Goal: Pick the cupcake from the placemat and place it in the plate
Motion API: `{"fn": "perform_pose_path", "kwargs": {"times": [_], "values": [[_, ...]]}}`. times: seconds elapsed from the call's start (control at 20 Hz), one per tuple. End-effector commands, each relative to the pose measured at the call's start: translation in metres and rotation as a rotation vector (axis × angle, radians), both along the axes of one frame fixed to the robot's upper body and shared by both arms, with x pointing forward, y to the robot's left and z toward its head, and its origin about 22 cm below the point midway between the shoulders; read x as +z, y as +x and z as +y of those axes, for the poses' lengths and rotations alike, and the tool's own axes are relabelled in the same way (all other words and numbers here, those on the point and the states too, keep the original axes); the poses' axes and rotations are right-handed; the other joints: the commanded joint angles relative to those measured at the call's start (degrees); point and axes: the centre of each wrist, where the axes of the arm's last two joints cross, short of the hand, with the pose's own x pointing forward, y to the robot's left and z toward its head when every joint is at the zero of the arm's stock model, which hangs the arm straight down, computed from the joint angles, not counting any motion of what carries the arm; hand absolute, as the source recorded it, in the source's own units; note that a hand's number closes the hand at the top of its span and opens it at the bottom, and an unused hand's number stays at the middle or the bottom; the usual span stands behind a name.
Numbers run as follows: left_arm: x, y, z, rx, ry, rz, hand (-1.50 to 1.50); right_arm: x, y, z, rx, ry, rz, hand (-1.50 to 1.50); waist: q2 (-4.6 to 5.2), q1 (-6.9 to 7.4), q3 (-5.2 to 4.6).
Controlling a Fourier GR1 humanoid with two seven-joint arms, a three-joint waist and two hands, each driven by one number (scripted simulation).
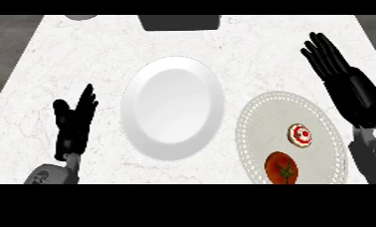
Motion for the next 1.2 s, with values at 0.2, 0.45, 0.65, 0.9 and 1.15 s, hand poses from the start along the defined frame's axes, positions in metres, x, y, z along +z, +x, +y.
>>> {"fn": "perform_pose_path", "kwargs": {"times": [0.2,0.45,0.65,0.9,1.15], "values": [[0.013,-0.001,-0.001,-0.053,0.082,-0.07,0.0,-0.014,-0.008,-0.006,0.429,0.147,0.13,1.5,-1.94,0.67,-1.73],[0.004,-0.001,-0.01,-0.072,0.03,-0.019,0.0,0.105,-0.006,-0.033,0.208,-0.673,-0.36,1.5,-3.15,-2.07,-1.78],[0.012,0.001,-0.01,-0.081,0.042,-0.051,0.0,-0.065,-0.042,-0.061,0.044,-0.097,-0.073,1.5,-1.24,-0.64,-1.32],[0.012,-0.002,-0.015,-0.113,0.036,-0.051,0.0,-0.096,-0.058,-0.092,0.355,0.082,-0.106,-1.5,-1.44,0.63,-1.51],[0.011,0.003,-0.031,-0.123,0.036,-0.051,0.0,-0.063,-0.034,-0.098,0.457,-0.372,-0.179,-1.5,-1.63,0.75,-1.67]]}}
